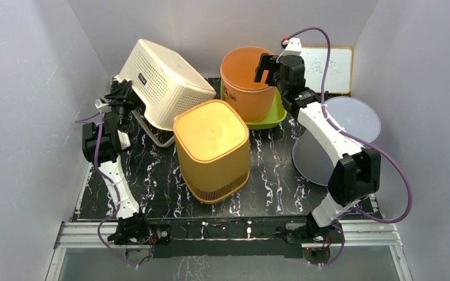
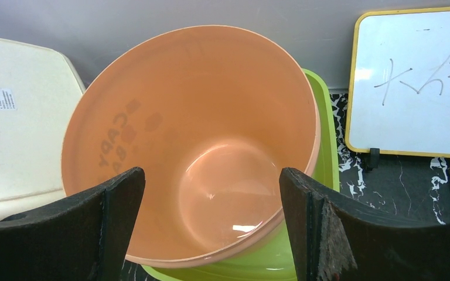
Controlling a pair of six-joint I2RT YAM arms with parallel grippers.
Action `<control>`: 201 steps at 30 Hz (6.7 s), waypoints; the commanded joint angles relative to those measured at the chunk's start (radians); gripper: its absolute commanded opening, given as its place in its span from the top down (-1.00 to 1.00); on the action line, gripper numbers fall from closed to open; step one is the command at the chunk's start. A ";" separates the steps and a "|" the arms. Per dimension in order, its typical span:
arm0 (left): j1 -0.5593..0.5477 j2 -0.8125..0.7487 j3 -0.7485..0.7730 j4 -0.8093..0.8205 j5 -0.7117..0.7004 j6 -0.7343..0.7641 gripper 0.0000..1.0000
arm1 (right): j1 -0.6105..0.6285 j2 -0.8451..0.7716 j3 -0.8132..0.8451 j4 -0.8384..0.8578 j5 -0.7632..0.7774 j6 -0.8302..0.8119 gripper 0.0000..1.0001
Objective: Turn the large container upside down
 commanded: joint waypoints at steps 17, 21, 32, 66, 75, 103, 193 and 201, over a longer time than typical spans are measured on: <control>0.102 -0.102 -0.197 0.111 0.226 0.056 -0.23 | -0.003 0.012 0.029 0.064 -0.021 0.008 -0.67; 0.104 -0.135 -0.179 0.111 0.228 0.005 -0.40 | -0.002 0.011 0.023 0.066 -0.020 0.008 -0.67; 0.158 -0.194 -0.146 0.110 0.253 -0.027 -0.69 | -0.003 0.016 0.026 0.073 -0.020 0.007 -0.67; 0.116 -0.659 -0.163 -0.750 0.353 0.633 -0.97 | -0.003 0.042 0.042 0.089 -0.053 0.038 -0.66; 0.051 -0.583 -0.164 -0.665 0.302 0.597 -0.97 | -0.003 0.049 0.049 0.083 -0.043 0.025 -0.67; -0.078 -0.288 -0.163 -0.168 0.136 0.402 0.60 | -0.003 0.087 0.059 0.094 -0.023 -0.002 -0.68; 0.007 -0.701 0.248 -1.240 0.393 0.967 -0.70 | -0.005 0.089 0.058 0.094 -0.049 0.016 -0.67; 0.072 -0.763 0.146 -1.341 0.411 1.050 -0.70 | -0.005 0.074 0.025 0.107 -0.063 0.034 -0.67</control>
